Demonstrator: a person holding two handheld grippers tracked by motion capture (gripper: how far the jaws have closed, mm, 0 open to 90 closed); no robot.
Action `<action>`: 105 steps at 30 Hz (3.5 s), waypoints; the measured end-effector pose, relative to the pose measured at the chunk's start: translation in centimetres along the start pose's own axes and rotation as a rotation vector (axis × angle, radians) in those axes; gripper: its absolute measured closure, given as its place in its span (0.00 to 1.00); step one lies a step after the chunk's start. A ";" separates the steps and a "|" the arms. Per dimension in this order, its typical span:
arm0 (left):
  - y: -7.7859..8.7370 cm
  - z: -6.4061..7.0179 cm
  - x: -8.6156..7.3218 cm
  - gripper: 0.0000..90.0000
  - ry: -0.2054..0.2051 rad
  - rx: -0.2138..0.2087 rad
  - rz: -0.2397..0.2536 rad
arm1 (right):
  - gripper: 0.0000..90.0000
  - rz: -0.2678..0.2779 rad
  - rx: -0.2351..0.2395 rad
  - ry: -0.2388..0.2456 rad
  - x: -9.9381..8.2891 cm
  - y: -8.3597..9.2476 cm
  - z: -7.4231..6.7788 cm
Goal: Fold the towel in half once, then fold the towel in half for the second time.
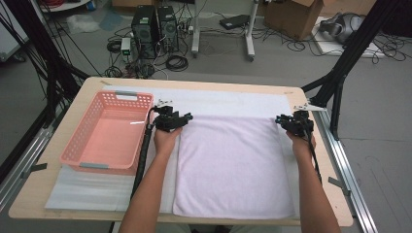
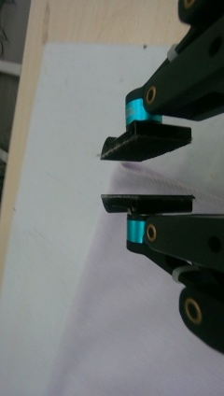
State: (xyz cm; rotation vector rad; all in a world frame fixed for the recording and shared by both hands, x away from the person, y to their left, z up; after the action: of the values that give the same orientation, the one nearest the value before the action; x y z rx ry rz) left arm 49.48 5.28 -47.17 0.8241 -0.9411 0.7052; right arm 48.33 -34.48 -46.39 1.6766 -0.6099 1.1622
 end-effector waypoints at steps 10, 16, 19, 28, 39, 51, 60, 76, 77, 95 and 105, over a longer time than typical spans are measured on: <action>1.4 2.2 0.8 0.22 -0.016 -0.146 0.007 | 0.86 -0.116 -0.040 -0.006 -2.1 1.1 0.5; 2.6 3.9 1.0 0.17 -0.057 -0.218 0.018 | 0.56 0.009 0.052 -0.020 -0.9 4.7 -0.9; 3.3 4.2 0.9 0.18 -0.054 -0.229 0.036 | 0.50 0.037 0.072 -0.001 -1.3 6.7 -1.5; 5.0 4.7 0.7 0.19 -0.097 -0.243 0.085 | 0.31 0.049 0.094 0.034 -3.1 8.9 -3.1; 5.7 5.2 0.2 0.21 -0.150 -0.241 0.037 | 0.30 0.028 0.104 0.064 -3.6 8.6 -3.5; 6.4 4.8 -0.6 0.22 -0.152 -0.222 0.052 | 0.29 0.038 0.109 0.055 -3.5 8.7 -3.6; 6.4 3.7 -1.8 0.20 -0.125 -0.194 0.004 | 0.29 0.012 0.122 0.030 -4.0 7.8 -3.5; 4.9 1.5 -3.7 0.29 -0.104 -0.071 -0.114 | 0.30 -0.078 0.115 -0.022 -4.1 4.8 -2.8; 4.8 1.4 -3.8 0.30 -0.100 -0.059 -0.121 | 0.30 -0.082 0.111 -0.025 -4.1 4.6 -2.8; 2.6 2.3 -4.1 0.48 -0.235 0.056 -0.193 | 0.45 -0.192 0.027 0.003 -4.2 1.9 -2.8; 2.8 1.6 -3.9 0.87 -0.135 0.053 -0.188 | 0.80 -0.211 -0.007 -0.016 -3.8 1.6 -2.7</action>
State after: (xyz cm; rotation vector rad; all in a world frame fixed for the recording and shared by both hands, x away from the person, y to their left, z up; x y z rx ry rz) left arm 44.96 4.72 -49.27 1.0032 -0.9546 0.5186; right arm 44.33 -33.13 -48.91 1.7010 -0.4344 0.9945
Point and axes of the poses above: each handheld gripper's, and its own axes: y roughly backward along the jaws, x roughly out of its top, z roughly to its right, the point moved 7 cm from there along -y, roughly forward along the jaws, and after that the axes turned 9 degrees about z, right-handed, at the moved point
